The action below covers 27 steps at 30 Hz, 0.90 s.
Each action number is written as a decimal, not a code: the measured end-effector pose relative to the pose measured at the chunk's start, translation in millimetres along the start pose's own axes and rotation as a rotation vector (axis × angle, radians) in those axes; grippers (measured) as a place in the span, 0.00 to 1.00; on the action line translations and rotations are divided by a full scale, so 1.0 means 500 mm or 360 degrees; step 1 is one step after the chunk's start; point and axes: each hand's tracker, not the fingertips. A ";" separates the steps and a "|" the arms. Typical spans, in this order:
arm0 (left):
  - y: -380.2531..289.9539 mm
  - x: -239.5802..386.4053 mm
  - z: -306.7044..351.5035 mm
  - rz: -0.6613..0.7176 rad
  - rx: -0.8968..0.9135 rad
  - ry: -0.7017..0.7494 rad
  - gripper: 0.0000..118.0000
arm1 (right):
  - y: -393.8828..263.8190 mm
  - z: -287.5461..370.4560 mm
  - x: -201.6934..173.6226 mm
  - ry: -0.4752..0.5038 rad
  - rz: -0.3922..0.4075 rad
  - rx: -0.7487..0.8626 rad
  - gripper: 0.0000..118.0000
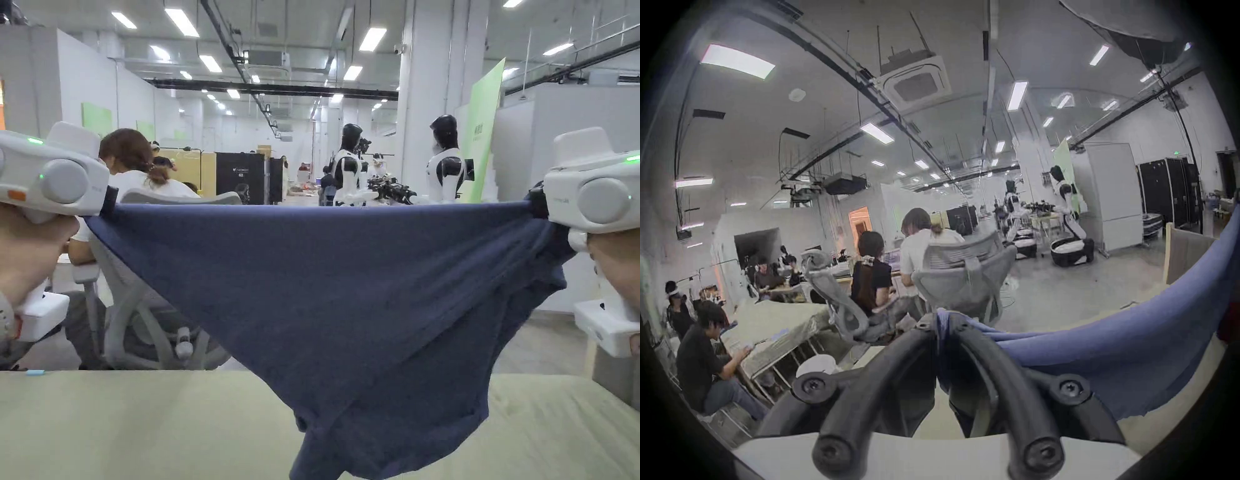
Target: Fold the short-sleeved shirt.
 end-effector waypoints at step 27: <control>-0.469 0.068 0.244 0.0068 -0.0548 -0.0281 0.02 | -0.521 0.198 0.010 0.0196 0.0024 -0.0609 0.05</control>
